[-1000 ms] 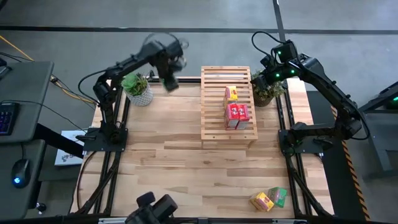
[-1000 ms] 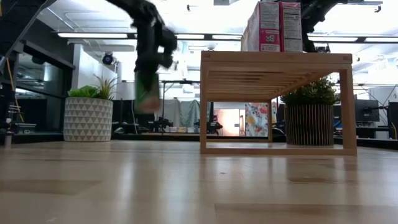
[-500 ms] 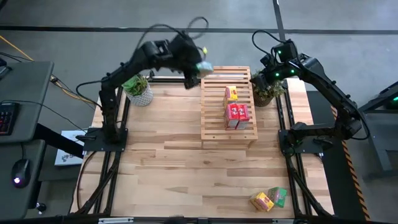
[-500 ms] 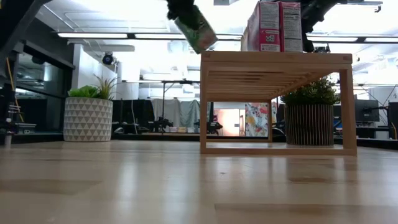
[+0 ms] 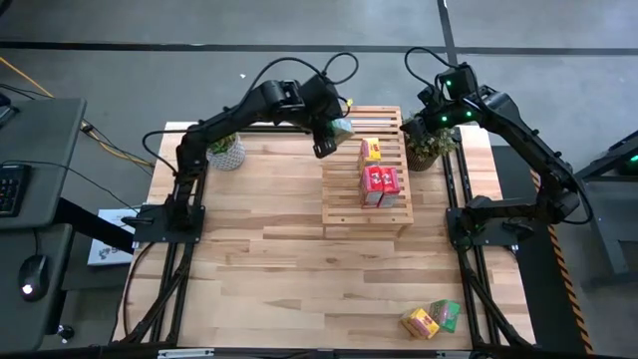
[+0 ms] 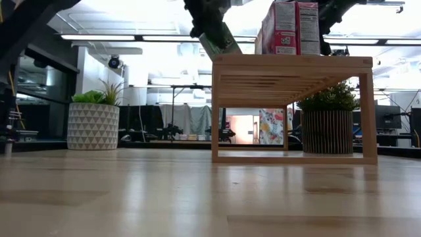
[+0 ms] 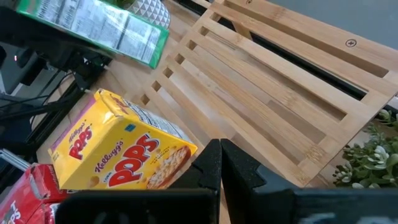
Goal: Stack cereal on shelf
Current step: Put the top green cereal box on the shelf
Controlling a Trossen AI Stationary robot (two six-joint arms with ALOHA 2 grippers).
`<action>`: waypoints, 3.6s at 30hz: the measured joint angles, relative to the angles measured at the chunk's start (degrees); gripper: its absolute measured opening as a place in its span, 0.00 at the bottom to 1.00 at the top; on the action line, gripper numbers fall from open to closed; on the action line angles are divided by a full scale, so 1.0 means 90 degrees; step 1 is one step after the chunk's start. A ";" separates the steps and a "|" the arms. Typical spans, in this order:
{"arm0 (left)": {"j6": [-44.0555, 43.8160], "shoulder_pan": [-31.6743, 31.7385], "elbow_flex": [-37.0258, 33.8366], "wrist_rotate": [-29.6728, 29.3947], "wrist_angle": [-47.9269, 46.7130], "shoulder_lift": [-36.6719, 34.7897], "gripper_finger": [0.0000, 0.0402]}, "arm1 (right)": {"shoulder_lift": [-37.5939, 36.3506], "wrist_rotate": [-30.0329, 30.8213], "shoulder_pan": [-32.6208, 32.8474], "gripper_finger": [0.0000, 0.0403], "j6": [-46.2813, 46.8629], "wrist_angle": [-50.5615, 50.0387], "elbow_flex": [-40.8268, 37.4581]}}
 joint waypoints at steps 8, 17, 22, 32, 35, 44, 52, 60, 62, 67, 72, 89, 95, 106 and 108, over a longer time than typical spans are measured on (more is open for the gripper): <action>0.0005 -0.0018 0.0001 0.0220 0.0109 0.0102 0.38 | 0.0000 0.0008 0.0000 0.00 -0.0002 0.0002 0.0000; -0.0020 0.0097 0.0000 0.0341 0.0412 0.0313 0.39 | 0.0000 0.0018 0.0000 0.00 0.0000 0.0001 0.0000; -0.0147 0.0112 0.0006 0.0648 0.0707 0.0416 0.39 | 0.0000 0.0018 0.0000 0.00 0.0002 0.0000 0.0000; -0.0102 0.0112 0.0002 0.0657 0.0797 0.0412 0.50 | -0.0002 0.0020 0.0000 0.00 0.0044 0.0000 0.0000; -0.0102 0.0114 0.0002 0.0651 0.0795 0.0412 0.56 | -0.0002 0.0020 0.0000 0.00 0.0044 0.0000 0.0000; -0.0102 0.0114 0.0002 0.0658 0.1098 0.0412 0.63 | -0.0002 0.0020 0.0000 0.00 0.0046 0.0000 0.0000; -0.0100 0.0121 0.0004 0.0954 0.1345 0.0392 0.62 | -0.0002 0.0021 -0.0001 0.00 0.0148 0.0000 0.0000; -0.0098 0.0516 0.0008 0.1002 0.0424 -0.0324 0.62 | -0.0002 0.0023 0.0000 0.00 0.0146 -0.0002 0.0000; -0.0134 0.0677 -0.0142 0.1044 0.0275 -0.0541 0.62 | -0.0002 0.0023 -0.0002 0.00 0.0146 -0.0002 0.0000; -0.0329 0.1127 -0.1542 0.1069 0.0841 -0.1607 0.62 | -0.0002 0.0023 0.0000 0.00 0.0142 -0.0002 0.0000; -0.0872 0.1404 -0.4384 0.1368 0.2582 -0.3278 0.62 | -0.0002 0.0023 0.0000 0.00 0.0119 -0.0002 0.0000; -0.3439 -0.0214 -0.7800 0.0760 0.2953 -0.3933 0.53 | -0.0002 0.0394 -0.0002 0.00 0.0146 -0.0004 0.0000; -0.2243 -0.0790 -0.7966 0.0026 0.3951 -0.3618 0.09 | -0.0002 0.0404 0.0000 0.00 0.0100 -0.0002 0.0000; -0.3466 -0.0414 -0.9711 0.0552 0.6907 -0.3452 0.00 | -0.0002 0.0404 -0.0002 0.00 0.0143 0.0095 0.0000; -0.3486 -0.0406 -0.9753 0.0453 0.6889 -0.3307 0.00 | -0.0002 0.0404 0.0000 0.00 0.0143 0.0127 0.0000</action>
